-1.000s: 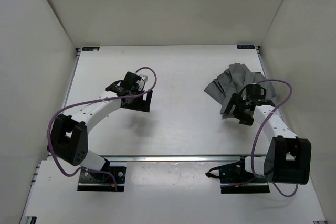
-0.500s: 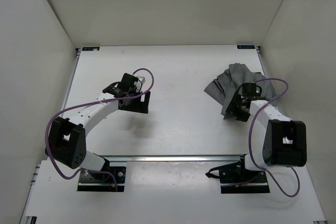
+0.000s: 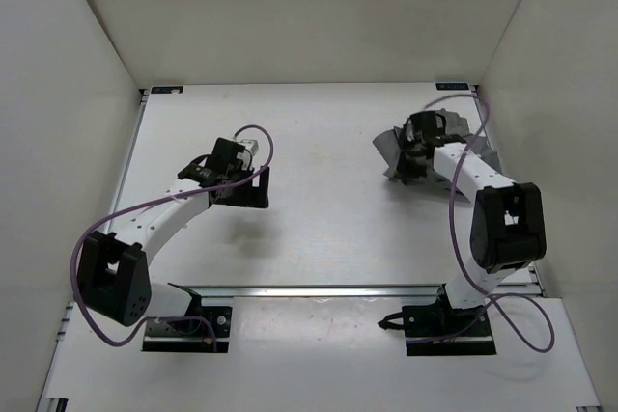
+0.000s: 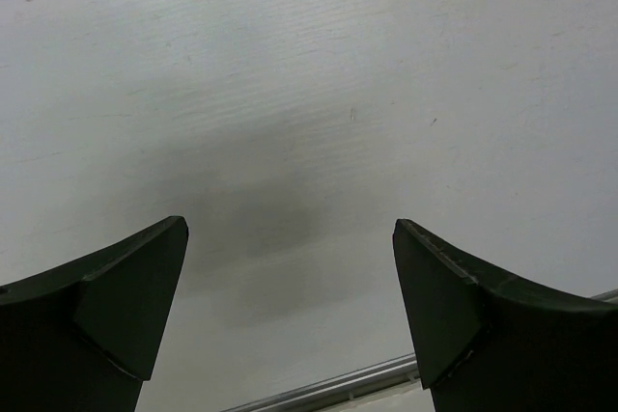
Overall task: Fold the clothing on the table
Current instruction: Move the skirt to the center of the board
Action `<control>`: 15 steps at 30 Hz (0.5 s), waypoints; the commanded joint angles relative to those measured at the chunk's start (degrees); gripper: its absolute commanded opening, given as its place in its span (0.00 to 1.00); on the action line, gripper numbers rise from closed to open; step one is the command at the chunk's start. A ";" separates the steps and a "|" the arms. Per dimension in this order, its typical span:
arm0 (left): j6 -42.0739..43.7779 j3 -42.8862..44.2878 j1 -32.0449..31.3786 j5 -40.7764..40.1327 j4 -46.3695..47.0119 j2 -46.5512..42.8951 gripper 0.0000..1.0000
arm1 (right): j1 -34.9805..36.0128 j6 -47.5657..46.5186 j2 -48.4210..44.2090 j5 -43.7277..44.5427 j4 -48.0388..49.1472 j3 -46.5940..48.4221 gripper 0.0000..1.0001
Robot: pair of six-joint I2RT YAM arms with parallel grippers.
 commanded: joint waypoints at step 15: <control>0.10 14.01 10.75 0.07 8.79 -6.57 0.99 | 22.11 -4.14 6.37 -12.27 -18.47 61.21 0.00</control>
